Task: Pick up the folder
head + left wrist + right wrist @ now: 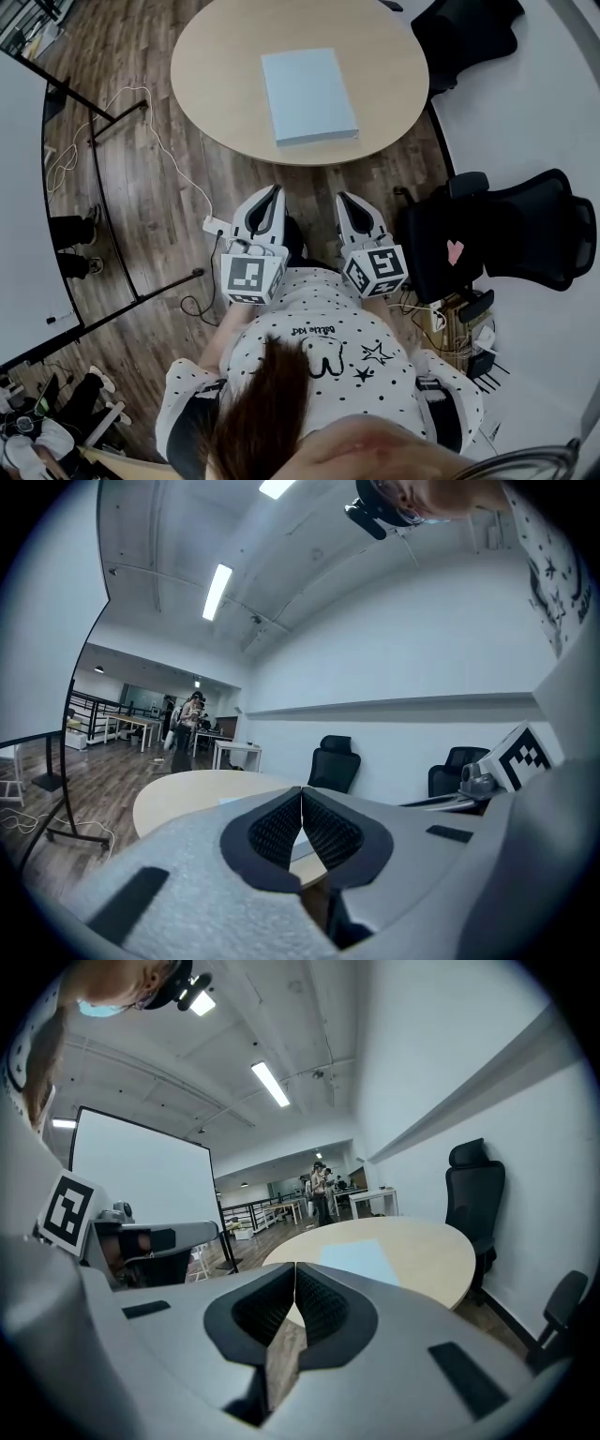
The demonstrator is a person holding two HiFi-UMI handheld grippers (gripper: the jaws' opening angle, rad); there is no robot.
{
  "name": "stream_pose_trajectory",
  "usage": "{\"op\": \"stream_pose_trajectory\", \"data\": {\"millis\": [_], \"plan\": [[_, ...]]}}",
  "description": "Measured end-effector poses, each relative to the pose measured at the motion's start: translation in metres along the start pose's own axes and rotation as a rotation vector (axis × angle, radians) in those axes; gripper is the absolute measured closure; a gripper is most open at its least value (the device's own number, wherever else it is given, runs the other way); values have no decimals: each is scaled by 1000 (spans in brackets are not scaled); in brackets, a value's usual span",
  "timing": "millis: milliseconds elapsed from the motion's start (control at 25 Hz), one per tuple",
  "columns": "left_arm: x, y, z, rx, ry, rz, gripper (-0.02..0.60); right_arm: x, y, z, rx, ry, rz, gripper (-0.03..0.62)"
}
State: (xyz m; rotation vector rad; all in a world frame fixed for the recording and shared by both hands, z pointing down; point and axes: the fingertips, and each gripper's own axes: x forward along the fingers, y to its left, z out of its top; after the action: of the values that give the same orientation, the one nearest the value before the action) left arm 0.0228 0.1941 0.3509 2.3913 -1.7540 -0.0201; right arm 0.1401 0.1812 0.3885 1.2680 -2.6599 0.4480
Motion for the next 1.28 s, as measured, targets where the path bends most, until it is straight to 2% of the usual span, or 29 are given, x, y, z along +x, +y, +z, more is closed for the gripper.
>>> {"op": "stream_pose_trajectory", "data": {"millis": [320,480,840,1280], "plan": [[51,52,22,3,-18,3,563,66,-15,38,-10,-22,-12,588],[81,74,26,-14,4,-4,563,95,-24,56,-9,-36,-19,588],[117,91,25,3,27,-76,563,132,-37,58,12,-26,-44,588],[132,118,21,-20,52,-62,563,154,-40,61,28,-30,-57,588]]}}
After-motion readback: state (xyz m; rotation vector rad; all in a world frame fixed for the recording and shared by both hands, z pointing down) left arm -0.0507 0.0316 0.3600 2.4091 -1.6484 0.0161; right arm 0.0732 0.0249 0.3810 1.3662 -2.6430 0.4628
